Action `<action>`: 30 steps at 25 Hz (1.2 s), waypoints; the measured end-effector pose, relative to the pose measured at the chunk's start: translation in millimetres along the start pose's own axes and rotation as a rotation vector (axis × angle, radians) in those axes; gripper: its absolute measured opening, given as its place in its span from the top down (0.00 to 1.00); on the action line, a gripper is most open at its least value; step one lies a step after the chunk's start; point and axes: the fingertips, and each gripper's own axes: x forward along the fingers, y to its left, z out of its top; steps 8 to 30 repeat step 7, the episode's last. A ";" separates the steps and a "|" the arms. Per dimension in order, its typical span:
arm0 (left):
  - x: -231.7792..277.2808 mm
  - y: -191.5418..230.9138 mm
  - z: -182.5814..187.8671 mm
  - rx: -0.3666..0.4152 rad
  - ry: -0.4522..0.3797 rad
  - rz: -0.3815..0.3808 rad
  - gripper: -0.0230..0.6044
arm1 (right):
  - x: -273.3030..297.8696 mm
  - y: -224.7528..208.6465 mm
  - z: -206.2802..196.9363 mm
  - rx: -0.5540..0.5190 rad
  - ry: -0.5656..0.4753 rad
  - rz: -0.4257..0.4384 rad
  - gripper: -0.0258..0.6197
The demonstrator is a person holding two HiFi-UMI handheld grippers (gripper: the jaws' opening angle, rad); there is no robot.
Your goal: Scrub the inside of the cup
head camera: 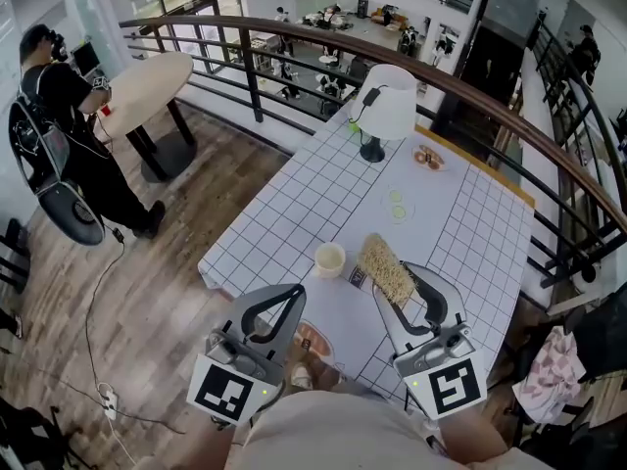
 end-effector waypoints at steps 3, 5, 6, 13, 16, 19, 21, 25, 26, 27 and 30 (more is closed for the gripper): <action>1.7 1.8 -1.8 -0.001 0.006 0.001 0.94 | 1.9 0.1 2.8 0.043 -0.021 0.011 0.75; 2.5 1.8 -3.3 -0.003 0.008 0.000 0.94 | 1.8 -0.2 4.9 0.063 -0.034 0.019 0.75; 3.0 1.6 -4.1 -0.005 0.008 -0.001 0.94 | 1.6 -0.5 5.2 0.069 -0.035 0.022 0.75; 3.5 1.3 -4.7 -0.009 0.008 -0.002 0.94 | 1.5 -1.0 5.5 0.072 -0.036 0.025 0.75; 3.5 1.3 -4.7 -0.009 0.008 -0.002 0.94 | 1.5 -1.0 5.5 0.072 -0.036 0.025 0.75; 3.5 1.3 -4.7 -0.009 0.008 -0.002 0.94 | 1.5 -1.0 5.5 0.072 -0.036 0.025 0.75; 3.5 1.3 -4.7 -0.009 0.008 -0.002 0.94 | 1.5 -1.0 5.5 0.072 -0.036 0.025 0.75; 3.5 1.3 -4.7 -0.009 0.008 -0.002 0.94 | 1.5 -1.0 5.5 0.072 -0.036 0.025 0.75; 3.5 1.3 -4.7 -0.009 0.008 -0.002 0.94 | 1.5 -1.0 5.5 0.072 -0.036 0.025 0.75; 3.5 1.3 -4.7 -0.009 0.008 -0.002 0.94 | 1.5 -1.0 5.5 0.072 -0.036 0.025 0.75; 3.5 1.3 -4.7 -0.009 0.008 -0.002 0.94 | 1.5 -1.0 5.5 0.072 -0.036 0.025 0.75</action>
